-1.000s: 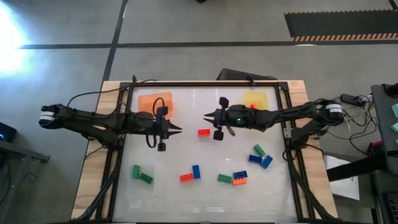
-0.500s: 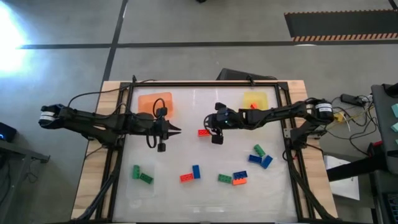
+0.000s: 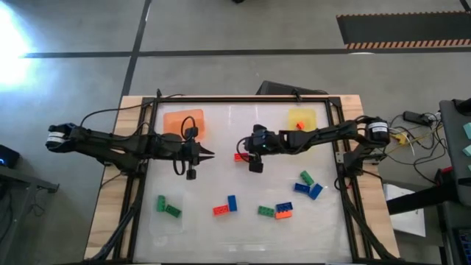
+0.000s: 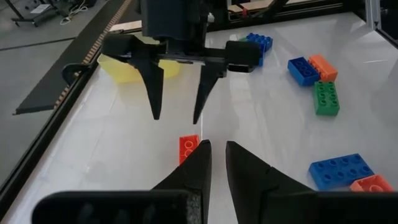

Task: Sort & place blocks by color
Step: Put the orange game piece into the yellow bin

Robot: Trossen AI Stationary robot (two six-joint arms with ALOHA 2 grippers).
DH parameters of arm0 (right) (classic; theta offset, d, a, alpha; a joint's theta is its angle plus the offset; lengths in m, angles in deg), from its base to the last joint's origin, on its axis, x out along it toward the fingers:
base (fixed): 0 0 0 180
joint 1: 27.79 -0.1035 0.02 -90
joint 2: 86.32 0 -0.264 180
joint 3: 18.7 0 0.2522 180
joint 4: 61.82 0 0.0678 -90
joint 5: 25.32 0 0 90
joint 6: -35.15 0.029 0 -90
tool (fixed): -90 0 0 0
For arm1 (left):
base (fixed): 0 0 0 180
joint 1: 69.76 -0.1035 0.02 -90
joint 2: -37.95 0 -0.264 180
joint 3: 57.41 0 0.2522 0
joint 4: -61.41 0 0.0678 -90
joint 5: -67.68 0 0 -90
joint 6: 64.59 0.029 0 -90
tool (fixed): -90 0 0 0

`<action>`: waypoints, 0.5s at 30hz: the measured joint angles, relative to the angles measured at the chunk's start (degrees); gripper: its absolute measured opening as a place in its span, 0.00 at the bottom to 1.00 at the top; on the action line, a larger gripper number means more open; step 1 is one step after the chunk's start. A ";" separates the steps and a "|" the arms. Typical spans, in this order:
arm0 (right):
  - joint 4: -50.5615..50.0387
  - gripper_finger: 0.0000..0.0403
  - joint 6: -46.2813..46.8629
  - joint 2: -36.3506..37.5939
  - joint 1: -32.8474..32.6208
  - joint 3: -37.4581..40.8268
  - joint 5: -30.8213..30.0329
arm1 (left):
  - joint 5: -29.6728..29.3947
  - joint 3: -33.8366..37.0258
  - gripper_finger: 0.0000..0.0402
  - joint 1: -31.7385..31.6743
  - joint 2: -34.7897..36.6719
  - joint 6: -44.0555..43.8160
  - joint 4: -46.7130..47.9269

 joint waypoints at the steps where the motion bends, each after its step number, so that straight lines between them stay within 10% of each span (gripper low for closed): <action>1: -0.05 0.62 -0.01 -0.44 0.00 0.02 0.15 | -0.02 0.00 0.08 0.00 0.00 0.00 -0.02; 15: 1.85 0.72 0.13 -12.39 0.94 -0.80 2.48 | -0.68 0.39 0.08 -0.02 -0.07 0.03 -2.12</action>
